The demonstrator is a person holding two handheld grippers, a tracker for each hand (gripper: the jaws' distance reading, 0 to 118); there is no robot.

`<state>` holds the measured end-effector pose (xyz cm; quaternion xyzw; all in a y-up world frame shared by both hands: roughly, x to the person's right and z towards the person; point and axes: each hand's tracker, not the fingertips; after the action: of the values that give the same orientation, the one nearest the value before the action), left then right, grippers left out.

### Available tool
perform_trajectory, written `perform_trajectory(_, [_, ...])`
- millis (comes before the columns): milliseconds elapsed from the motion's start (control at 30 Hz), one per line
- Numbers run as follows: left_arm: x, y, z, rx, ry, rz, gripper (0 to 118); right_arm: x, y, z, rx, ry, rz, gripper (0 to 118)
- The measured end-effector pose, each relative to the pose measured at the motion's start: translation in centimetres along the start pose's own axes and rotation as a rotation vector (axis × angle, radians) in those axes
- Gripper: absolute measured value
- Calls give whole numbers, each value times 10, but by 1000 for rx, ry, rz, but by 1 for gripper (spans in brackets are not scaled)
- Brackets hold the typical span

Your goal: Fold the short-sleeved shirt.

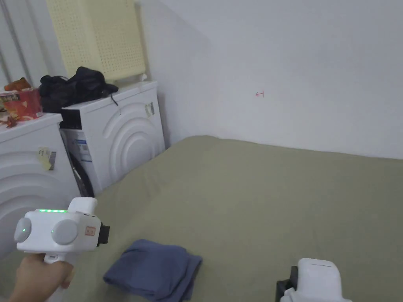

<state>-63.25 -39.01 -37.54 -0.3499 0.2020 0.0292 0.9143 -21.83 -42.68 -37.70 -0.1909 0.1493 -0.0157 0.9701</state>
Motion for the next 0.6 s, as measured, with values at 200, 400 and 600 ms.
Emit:
perform_trajectory(200, [146,-36,89,169,-159,-115,9,119,2,49,-5,-61,25,0])
perform_trajectory(400, [313,-102,169,340,-270,-240,9,234,0,122,-14,-106,23,0])
perform_trajectory(600, [413,-144,228,374,-430,-215,9,300,-4,179,49,-254,136,0])
